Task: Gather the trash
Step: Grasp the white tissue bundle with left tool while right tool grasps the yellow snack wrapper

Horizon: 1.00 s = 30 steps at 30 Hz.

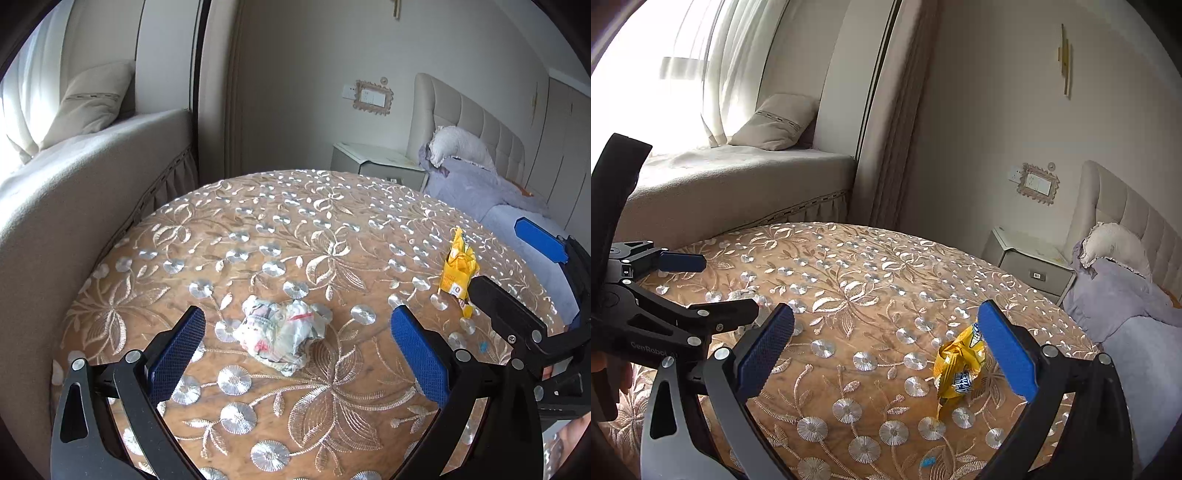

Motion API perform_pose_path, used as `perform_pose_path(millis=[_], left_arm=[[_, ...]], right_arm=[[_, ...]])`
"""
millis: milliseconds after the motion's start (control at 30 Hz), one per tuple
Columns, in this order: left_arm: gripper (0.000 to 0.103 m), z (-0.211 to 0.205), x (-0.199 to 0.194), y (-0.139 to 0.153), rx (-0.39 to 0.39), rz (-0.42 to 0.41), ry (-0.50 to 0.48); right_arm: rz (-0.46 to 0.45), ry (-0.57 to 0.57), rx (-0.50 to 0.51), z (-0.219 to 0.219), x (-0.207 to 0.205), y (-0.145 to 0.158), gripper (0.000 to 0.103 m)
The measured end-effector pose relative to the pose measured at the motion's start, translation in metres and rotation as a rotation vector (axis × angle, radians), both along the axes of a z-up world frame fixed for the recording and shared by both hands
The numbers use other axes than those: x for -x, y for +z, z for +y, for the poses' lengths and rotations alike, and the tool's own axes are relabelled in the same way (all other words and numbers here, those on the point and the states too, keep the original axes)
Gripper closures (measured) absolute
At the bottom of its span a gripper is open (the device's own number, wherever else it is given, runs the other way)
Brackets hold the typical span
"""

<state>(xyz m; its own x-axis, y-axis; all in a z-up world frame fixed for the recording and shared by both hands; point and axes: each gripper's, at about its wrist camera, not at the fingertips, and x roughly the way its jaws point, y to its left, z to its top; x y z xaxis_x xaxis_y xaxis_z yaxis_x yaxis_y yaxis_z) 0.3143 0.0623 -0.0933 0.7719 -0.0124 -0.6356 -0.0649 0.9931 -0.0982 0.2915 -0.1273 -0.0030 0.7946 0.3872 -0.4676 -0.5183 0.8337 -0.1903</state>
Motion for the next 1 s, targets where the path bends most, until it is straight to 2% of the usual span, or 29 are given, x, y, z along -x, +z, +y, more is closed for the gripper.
perform_pose_path(millis=[167, 367, 467, 567, 633, 667, 700, 733, 767, 833, 1000], left_arm=[[0.004, -0.001, -0.025, -0.016, -0.032, 0.081, 0.001], [0.006, -0.003, -0.046, -0.039, -0.034, 0.186, -0.020], [0.011, -0.004, -0.054, -0.047, -0.017, 0.229, -0.033], [0.014, -0.007, -0.057, -0.049, -0.046, 0.238, -0.032], [0.021, -0.011, -0.059, -0.050, -0.088, 0.246, -0.033], [0.029, -0.011, -0.059, -0.049, -0.083, 0.241, -0.043], [0.041, -0.012, -0.059, -0.048, -0.080, 0.232, -0.050], [0.044, -0.011, -0.058, -0.047, -0.087, 0.227, -0.046], [0.046, -0.011, -0.059, -0.046, -0.084, 0.225, -0.049], [0.048, -0.009, -0.056, -0.041, -0.016, 0.195, -0.074], [0.049, -0.034, -0.039, -0.005, -0.051, 0.064, -0.113]], right_arm=[[0.009, 0.010, 0.066, 0.005, -0.008, -0.012, 0.004], [0.016, 0.001, 0.038, -0.001, -0.012, -0.013, 0.004], [0.018, -0.001, 0.034, -0.005, -0.013, -0.013, 0.004], [0.019, -0.006, 0.023, -0.009, -0.013, -0.013, 0.004], [0.018, -0.011, 0.021, -0.011, -0.014, -0.012, 0.004], [0.017, -0.014, 0.021, -0.011, -0.014, -0.012, 0.004], [0.017, -0.017, 0.020, -0.011, -0.014, -0.012, 0.004], [0.018, -0.023, 0.022, -0.012, -0.015, -0.013, 0.004], [0.022, -0.031, 0.025, -0.013, -0.017, -0.013, 0.004], [0.036, -0.049, 0.024, -0.017, -0.020, -0.015, 0.004], [0.068, -0.107, 0.048, -0.026, -0.034, -0.024, 0.004]])
